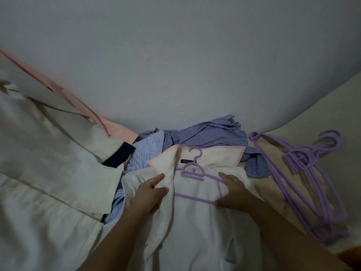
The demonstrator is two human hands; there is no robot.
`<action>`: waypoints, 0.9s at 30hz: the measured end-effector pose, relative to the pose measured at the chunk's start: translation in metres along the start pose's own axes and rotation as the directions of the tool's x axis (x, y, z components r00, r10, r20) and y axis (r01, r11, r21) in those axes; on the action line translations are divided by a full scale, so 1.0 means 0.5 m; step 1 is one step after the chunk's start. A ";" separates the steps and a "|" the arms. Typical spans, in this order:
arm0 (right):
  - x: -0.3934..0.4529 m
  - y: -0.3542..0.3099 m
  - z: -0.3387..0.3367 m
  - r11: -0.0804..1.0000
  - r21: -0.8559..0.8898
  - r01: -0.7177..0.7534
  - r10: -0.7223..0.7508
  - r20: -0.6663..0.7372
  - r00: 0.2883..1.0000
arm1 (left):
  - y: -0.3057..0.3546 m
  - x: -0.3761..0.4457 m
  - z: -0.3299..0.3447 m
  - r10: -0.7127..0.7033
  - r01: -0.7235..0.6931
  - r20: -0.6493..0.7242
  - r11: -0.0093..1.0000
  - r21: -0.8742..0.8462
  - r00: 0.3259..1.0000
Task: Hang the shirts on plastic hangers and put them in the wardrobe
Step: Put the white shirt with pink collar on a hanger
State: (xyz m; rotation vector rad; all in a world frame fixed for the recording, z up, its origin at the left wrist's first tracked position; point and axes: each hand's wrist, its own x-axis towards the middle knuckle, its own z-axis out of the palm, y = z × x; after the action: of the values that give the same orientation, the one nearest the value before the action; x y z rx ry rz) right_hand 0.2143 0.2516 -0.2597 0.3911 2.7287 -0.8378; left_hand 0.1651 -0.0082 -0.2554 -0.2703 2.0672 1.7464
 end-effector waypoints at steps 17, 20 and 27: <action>0.073 0.092 -0.049 0.840 0.485 -0.243 0.308 -0.056 0.950 | 0.031 0.081 0.006 0.395 -0.316 0.266 0.065 0.947 0.879; 0.072 0.100 -0.054 0.841 0.487 -0.237 0.302 -0.060 0.951 | 0.040 0.091 -0.003 0.370 -0.357 0.305 0.080 0.931 0.877; 0.069 0.125 -0.077 0.865 0.473 -0.167 0.275 -0.169 0.946 | 0.005 0.118 -0.029 0.514 -0.445 0.313 0.153 0.882 0.798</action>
State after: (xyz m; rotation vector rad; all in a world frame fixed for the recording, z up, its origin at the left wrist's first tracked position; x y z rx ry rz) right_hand 0.1966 0.3299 -0.2716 0.9360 2.5875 -1.4432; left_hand 0.1087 -0.0150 -0.2768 0.8240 3.0233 0.3687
